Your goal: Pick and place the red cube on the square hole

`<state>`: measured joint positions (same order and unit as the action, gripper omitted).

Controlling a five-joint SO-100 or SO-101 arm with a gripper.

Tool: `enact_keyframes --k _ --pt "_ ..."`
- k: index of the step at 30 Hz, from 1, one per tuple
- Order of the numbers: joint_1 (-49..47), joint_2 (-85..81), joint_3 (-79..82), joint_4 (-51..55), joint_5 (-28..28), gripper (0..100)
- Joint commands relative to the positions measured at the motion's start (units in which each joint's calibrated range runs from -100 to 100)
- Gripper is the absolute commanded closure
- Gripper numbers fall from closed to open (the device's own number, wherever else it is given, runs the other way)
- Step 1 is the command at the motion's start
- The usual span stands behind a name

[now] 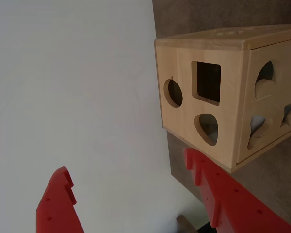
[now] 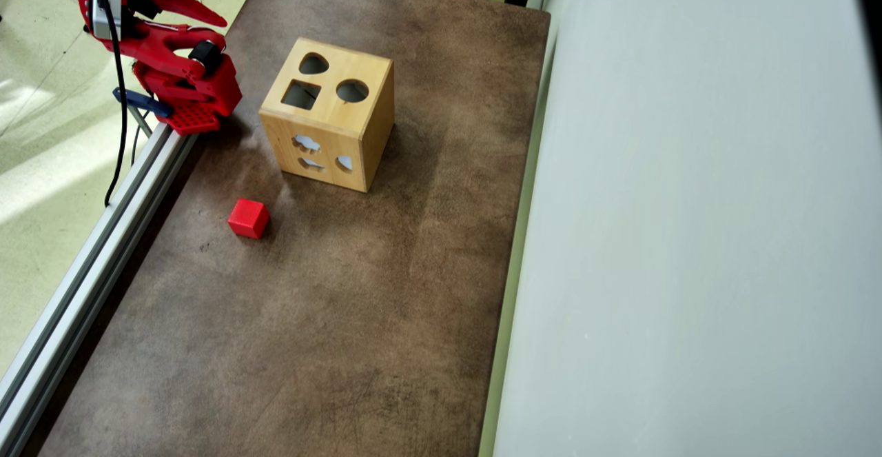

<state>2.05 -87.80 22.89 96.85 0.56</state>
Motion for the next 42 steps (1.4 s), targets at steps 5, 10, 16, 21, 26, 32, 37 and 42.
enact_keyframes --k 5,10,16,21,26,32,37,42 --pt "-0.86 -7.62 -1.87 0.41 -0.05 98" --pt "-0.86 -7.62 -1.87 0.41 -0.05 98" --pt "-0.86 -7.62 -1.87 0.41 -0.10 98" --pt "-0.86 -7.62 -1.87 0.41 -0.10 98" --pt "-0.19 -7.53 -1.96 0.41 0.00 98" --pt "-0.04 -5.15 -1.96 0.41 0.24 98" --pt "0.03 -0.99 -2.14 0.09 0.24 98" --pt "2.63 3.42 -4.46 -0.47 0.29 98"
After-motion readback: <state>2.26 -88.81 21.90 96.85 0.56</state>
